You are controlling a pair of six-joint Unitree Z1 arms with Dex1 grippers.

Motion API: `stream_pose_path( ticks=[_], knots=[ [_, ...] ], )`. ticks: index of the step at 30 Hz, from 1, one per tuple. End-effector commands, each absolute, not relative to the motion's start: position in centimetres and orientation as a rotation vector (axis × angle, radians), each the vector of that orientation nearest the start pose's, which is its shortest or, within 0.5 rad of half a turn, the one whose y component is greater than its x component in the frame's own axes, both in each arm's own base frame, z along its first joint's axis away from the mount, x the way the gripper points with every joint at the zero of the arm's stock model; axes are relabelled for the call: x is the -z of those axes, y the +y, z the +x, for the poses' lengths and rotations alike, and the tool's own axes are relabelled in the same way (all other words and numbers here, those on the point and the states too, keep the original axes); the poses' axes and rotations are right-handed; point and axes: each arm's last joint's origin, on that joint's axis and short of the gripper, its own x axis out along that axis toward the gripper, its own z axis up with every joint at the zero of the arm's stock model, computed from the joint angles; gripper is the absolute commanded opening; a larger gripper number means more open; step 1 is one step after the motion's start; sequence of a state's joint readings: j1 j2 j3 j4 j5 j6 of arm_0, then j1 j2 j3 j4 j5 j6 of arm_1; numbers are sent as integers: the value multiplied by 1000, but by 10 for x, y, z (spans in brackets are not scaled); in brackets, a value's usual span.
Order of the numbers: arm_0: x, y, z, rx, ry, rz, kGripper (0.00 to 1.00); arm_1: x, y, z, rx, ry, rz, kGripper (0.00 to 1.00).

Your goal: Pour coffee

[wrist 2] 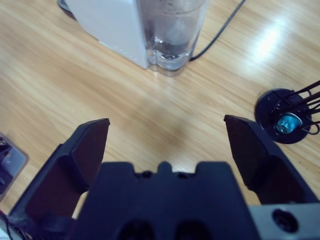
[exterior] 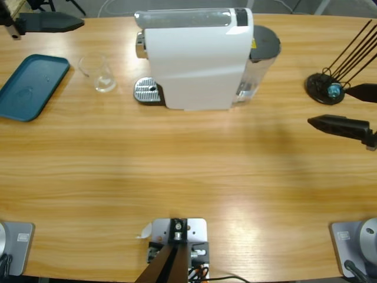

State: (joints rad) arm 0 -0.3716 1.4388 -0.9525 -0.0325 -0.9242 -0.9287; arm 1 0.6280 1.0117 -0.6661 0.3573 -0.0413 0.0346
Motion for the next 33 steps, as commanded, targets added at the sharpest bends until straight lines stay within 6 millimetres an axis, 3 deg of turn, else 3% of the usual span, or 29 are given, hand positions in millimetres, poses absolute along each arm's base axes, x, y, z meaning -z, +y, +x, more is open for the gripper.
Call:
stream_pose_path(
  ticks=[1,8,26,30,33],
  knots=[
    [-313,-143,271,913,1131,-1022,890,-290,79,116,-493,743,-222,982],
    [-281,-150,287,922,1167,-1040,885,-285,85,123,-491,774,-233,987],
    [-234,-173,318,1108,1077,-1156,880,-284,85,123,-489,776,-230,987],
    [-222,-175,321,1138,1048,-1199,825,-284,85,123,-489,776,-229,987],
    [-225,-176,318,1141,1039,-1201,770,-284,85,123,-488,777,-227,987]
  ],
)
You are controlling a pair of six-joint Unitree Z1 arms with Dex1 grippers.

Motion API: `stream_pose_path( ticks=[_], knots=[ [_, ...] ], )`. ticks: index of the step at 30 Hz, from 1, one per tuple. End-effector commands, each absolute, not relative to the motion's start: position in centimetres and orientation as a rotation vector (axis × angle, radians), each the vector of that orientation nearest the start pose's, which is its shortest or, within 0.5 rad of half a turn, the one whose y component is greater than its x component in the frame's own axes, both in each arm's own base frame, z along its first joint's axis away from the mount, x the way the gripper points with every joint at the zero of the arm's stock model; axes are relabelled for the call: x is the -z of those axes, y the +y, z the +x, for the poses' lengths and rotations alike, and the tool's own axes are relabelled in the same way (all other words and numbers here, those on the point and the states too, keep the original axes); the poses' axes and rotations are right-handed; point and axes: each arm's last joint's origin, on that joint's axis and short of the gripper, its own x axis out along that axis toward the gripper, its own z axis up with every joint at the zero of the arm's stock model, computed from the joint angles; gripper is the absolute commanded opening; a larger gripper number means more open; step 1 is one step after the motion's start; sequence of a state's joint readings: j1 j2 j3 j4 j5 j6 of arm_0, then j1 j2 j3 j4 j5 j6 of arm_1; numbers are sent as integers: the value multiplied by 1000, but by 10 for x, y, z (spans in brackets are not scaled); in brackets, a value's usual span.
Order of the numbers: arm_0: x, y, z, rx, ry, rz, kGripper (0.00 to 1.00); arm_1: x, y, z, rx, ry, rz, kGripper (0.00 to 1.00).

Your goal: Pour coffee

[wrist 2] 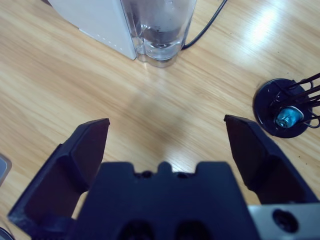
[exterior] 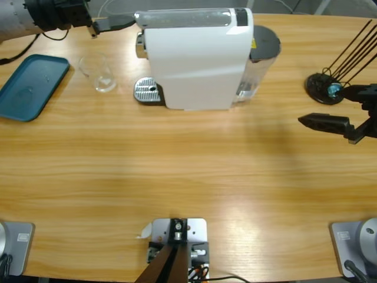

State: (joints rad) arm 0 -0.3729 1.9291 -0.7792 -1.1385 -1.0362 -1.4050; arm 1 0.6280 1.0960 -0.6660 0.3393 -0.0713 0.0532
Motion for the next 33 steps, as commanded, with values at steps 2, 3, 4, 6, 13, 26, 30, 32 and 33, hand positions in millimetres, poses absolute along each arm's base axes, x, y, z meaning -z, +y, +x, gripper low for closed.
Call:
stream_pose_path(
  ticks=[2,3,4,6,13,26,30,32,33],
  knots=[
    [-227,-175,316,1135,1034,-1207,769,-284,85,123,-488,777,-228,987],
    [-227,-176,315,1134,1035,-1209,766,-284,85,123,-488,777,-228,987],
    [-228,-176,313,1133,1038,-1212,766,-284,85,123,-488,777,-228,987],
    [-230,-176,309,1128,1038,-1218,732,-284,85,123,-488,777,-228,987],
    [-229,-178,303,1117,1047,-1223,98,-284,85,123,-488,777,-228,987],
    [-240,-172,294,1084,993,-1245,0,-283,86,124,-490,782,-223,977],
    [-249,-171,290,1092,967,-1245,0,-283,86,125,-490,782,-223,977],
    [-252,-170,289,1098,959,-1243,0,-283,86,125,-491,782,-223,973],
    [-254,-171,288,1101,959,-1243,0,-283,86,125,-490,782,-223,973]
  ],
)
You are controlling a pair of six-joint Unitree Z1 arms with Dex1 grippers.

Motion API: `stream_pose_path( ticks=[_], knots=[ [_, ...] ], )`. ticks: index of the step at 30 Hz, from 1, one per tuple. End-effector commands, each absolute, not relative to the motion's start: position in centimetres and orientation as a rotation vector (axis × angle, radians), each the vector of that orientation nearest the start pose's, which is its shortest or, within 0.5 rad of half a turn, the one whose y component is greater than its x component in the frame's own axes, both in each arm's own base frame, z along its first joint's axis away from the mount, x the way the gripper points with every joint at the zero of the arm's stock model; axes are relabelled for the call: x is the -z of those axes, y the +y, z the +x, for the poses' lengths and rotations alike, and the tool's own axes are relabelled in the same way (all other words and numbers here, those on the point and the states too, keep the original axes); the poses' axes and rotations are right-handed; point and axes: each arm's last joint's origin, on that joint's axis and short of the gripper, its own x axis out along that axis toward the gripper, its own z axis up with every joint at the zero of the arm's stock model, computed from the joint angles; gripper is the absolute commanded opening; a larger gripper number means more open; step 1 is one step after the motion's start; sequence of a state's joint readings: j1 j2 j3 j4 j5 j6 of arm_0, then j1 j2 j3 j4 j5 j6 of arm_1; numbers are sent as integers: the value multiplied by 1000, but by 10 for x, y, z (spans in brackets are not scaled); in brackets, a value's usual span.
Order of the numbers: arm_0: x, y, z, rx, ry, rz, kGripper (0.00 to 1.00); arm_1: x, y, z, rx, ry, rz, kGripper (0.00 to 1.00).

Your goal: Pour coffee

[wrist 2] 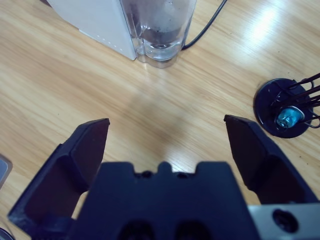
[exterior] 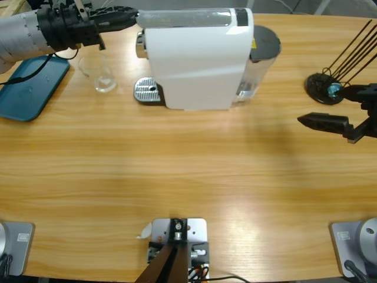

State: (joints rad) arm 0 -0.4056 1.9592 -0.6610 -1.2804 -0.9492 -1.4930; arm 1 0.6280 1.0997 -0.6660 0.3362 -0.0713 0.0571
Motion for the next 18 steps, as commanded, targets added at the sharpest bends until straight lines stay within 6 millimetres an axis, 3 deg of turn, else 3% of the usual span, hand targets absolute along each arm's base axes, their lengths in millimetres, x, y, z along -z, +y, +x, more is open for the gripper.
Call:
stream_pose_path(
  ticks=[1,11,18],
  knots=[
    [-255,-171,287,1105,959,-1241,0,-283,86,125,-490,783,-222,973],
    [-278,-192,290,1154,949,-1229,0,-283,86,125,-488,782,-222,973],
    [-296,-190,287,1164,938,-1224,0,-283,87,125,-487,782,-220,973]
  ],
)
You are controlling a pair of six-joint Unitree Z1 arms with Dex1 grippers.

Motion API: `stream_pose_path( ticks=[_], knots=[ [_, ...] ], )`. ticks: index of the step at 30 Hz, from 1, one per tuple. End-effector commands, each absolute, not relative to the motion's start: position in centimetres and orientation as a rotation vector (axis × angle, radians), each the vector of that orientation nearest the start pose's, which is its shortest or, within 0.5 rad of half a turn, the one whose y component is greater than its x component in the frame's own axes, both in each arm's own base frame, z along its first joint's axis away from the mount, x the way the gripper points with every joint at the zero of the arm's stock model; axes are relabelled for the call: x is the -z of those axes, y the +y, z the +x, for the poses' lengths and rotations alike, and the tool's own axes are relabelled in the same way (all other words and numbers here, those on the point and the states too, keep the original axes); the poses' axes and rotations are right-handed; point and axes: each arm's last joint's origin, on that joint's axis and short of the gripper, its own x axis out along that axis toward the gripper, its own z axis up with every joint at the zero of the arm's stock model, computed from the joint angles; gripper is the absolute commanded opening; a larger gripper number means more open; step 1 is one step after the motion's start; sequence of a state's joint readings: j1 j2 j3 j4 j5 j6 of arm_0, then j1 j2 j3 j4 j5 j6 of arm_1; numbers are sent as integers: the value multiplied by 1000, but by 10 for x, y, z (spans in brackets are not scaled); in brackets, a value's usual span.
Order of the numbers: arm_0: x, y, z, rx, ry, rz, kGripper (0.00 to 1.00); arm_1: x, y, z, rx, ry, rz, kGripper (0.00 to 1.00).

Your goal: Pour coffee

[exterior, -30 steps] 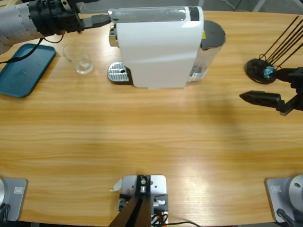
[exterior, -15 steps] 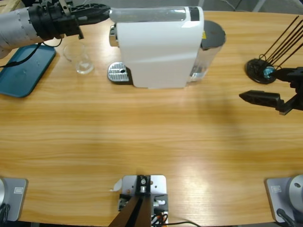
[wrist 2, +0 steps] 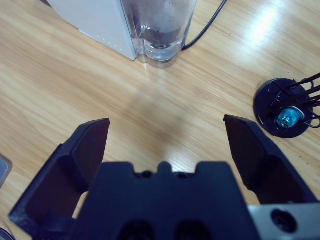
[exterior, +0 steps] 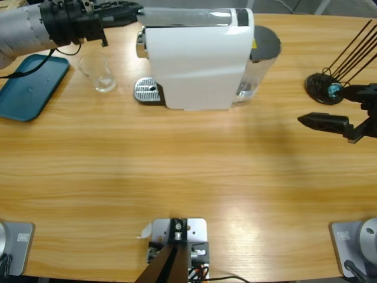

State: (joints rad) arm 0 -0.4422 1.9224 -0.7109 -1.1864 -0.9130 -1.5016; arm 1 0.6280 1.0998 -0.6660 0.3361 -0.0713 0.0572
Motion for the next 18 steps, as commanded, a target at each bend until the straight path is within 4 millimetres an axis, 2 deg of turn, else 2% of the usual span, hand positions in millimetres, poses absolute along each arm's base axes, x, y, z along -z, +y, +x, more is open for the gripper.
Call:
stream_pose_path(
  ticks=[1,10,14,18],
  knots=[
    [-297,-190,286,1165,937,-1224,0,-283,86,125,-487,781,-220,973],
    [-300,-186,279,1137,942,-1173,0,-283,86,125,-487,781,-220,973],
    [-308,-171,264,988,896,-1077,0,-283,86,125,-487,781,-220,973],
    [-324,-158,246,866,769,-991,0,-283,86,125,-487,781,-220,973]
  ],
)
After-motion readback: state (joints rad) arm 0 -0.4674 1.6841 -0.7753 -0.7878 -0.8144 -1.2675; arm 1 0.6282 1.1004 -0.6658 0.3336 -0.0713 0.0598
